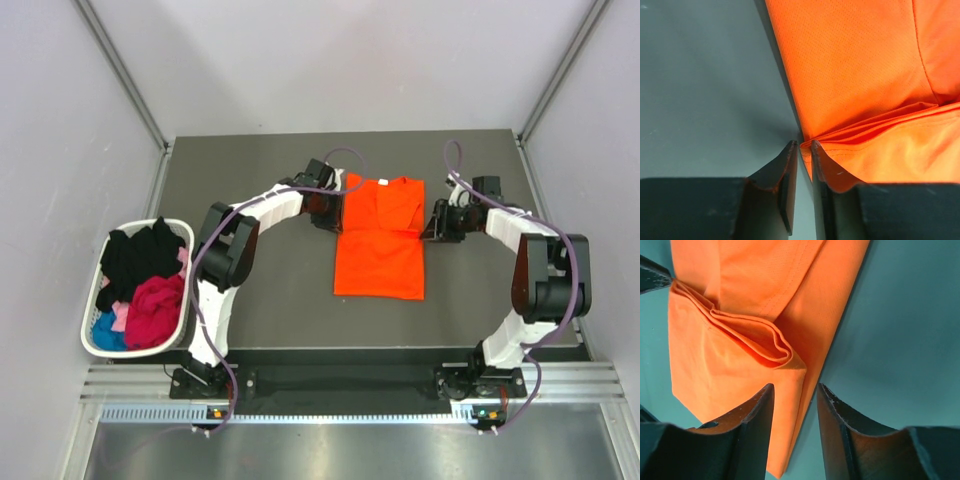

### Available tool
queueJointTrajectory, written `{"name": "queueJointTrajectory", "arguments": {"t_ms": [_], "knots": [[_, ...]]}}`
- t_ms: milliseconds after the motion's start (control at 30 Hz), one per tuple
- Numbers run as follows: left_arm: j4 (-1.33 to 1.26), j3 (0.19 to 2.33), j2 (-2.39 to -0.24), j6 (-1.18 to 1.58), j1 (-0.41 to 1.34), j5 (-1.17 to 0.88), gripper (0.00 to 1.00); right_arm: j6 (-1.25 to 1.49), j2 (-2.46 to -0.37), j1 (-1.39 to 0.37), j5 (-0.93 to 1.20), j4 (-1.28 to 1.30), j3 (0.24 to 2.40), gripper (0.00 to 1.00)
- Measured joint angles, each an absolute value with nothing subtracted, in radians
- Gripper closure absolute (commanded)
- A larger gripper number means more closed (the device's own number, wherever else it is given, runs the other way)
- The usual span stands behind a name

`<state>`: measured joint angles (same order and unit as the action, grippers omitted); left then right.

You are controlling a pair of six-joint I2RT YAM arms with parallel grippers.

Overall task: Fold and stack the t-shirts
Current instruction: Fold the tshirt

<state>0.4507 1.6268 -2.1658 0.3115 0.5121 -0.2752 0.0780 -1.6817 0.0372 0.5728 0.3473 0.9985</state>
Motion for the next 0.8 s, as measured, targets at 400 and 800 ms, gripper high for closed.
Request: {"name": "queueJointTrajectory", "arguments": {"t_ms": [400,800], "knots": [[0.45,1.657,-2.185,0.313,0.512,-0.301,1.0,0.07,-1.742,0.037,0.631,0.294,1.018,0.62],[0.444,1.689,-2.202,0.321,0.512,-0.316,1.0,0.074,-1.772,0.038,0.627,0.227,1.017,1.0]]}}
